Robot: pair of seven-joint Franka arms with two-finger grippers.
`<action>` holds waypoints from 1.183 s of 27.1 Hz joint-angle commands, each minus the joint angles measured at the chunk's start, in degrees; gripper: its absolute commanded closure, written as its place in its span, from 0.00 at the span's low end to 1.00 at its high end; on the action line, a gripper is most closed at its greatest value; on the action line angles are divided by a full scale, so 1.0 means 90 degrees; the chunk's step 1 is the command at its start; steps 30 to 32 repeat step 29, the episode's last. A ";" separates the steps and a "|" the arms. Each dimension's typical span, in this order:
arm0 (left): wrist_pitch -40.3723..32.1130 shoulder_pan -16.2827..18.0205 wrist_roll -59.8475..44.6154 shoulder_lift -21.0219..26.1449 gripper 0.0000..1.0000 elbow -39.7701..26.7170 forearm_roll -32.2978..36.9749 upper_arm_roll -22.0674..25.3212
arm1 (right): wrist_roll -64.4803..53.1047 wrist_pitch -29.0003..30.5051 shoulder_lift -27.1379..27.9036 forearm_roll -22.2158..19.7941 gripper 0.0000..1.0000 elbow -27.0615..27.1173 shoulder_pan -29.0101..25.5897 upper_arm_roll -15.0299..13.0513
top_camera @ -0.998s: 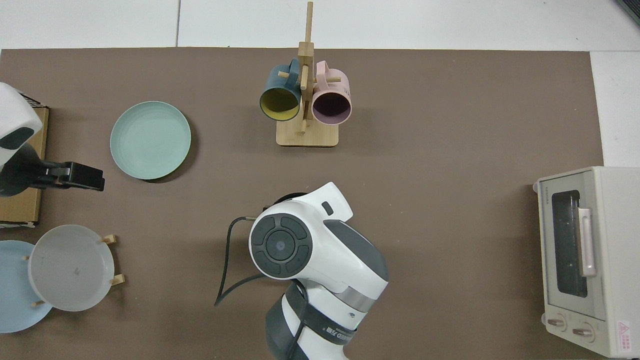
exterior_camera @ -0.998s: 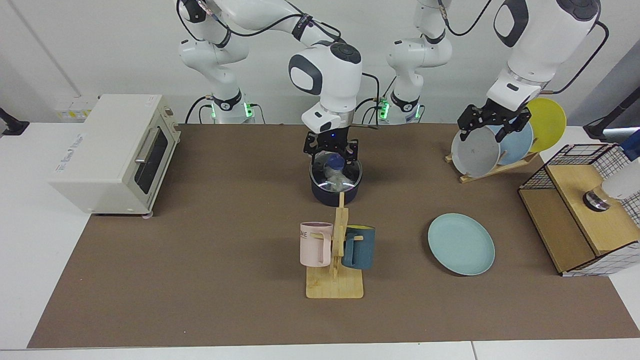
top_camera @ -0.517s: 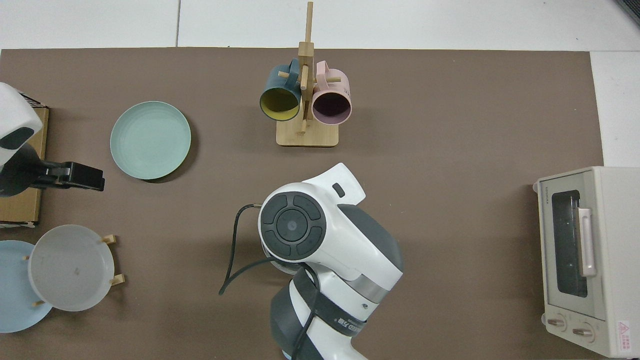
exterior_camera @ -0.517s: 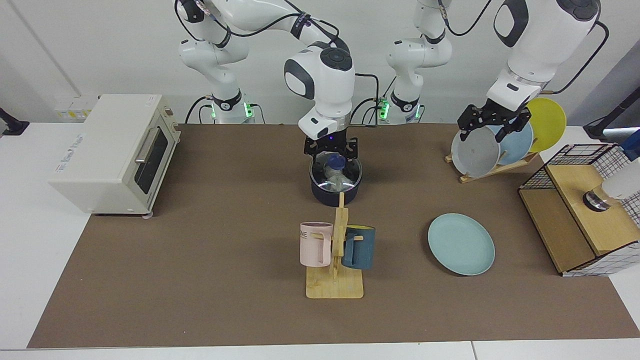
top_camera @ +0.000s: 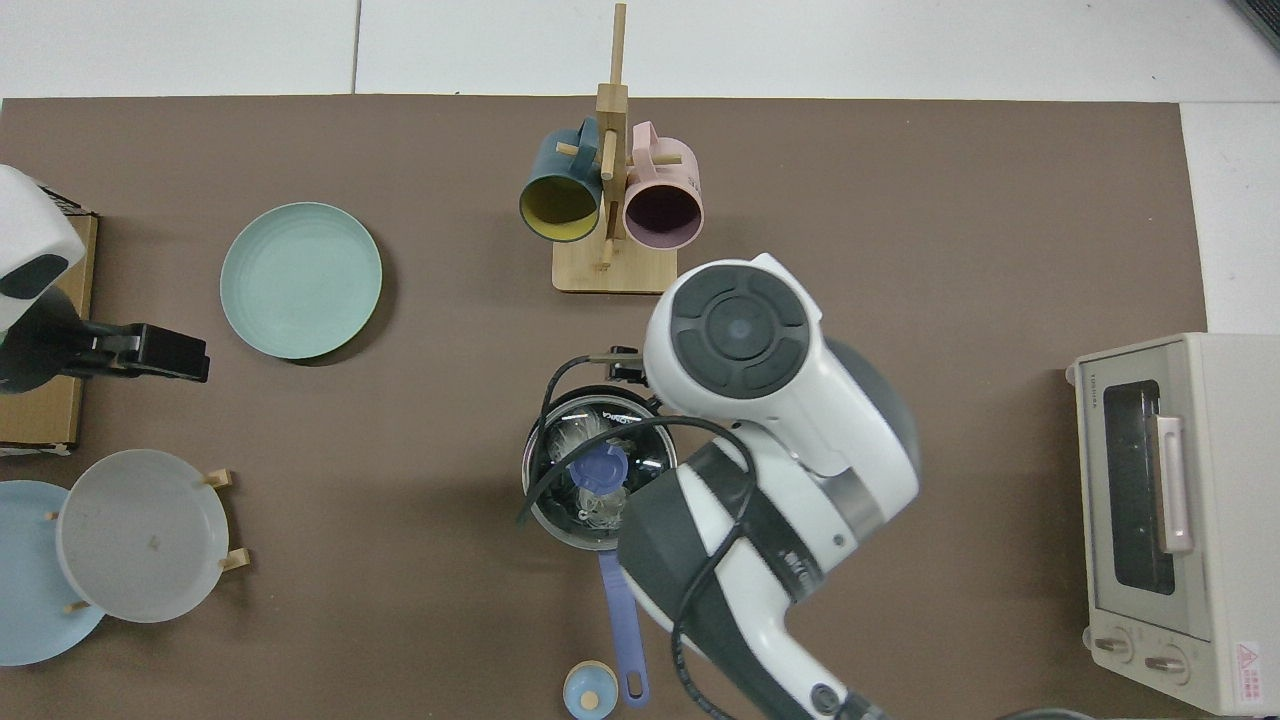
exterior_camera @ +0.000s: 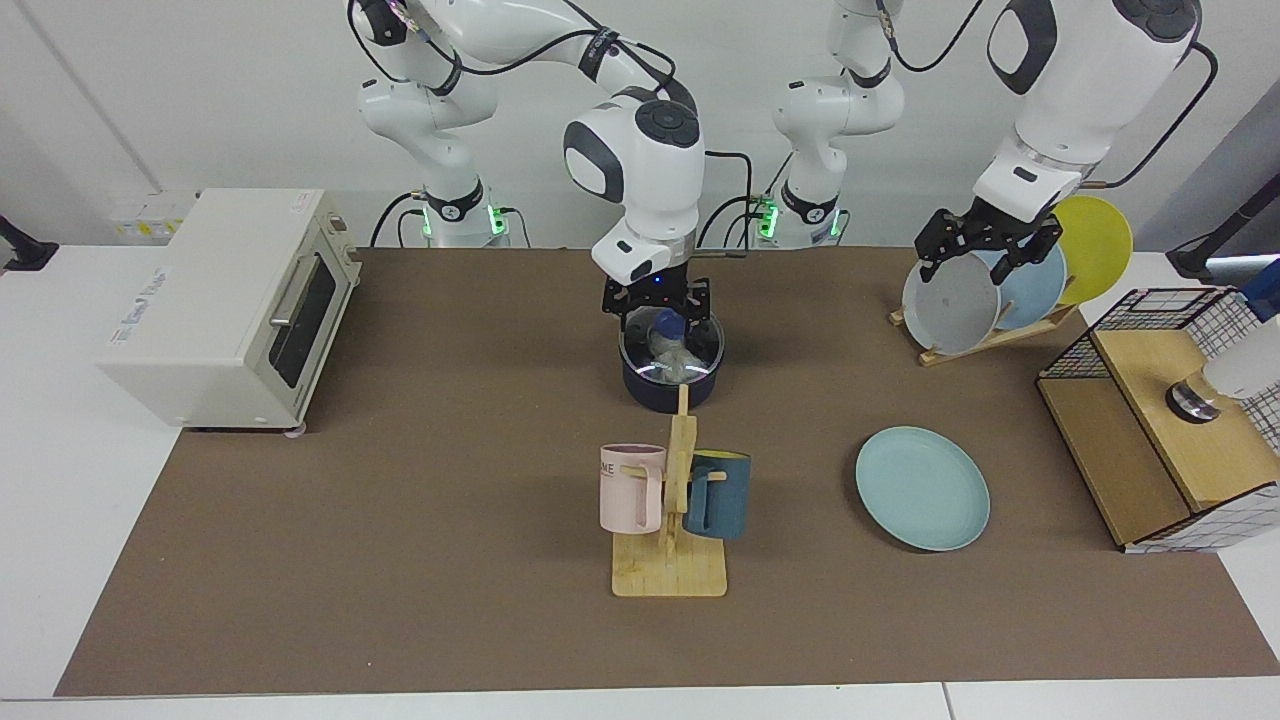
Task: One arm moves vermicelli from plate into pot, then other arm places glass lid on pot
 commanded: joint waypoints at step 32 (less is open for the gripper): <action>-0.0174 -0.0030 0.0007 0.0100 0.00 0.0208 0.0117 0.0000 | -0.3975 -0.1512 -0.1773 0.0892 0.00 -0.0056 -0.1415 -0.2441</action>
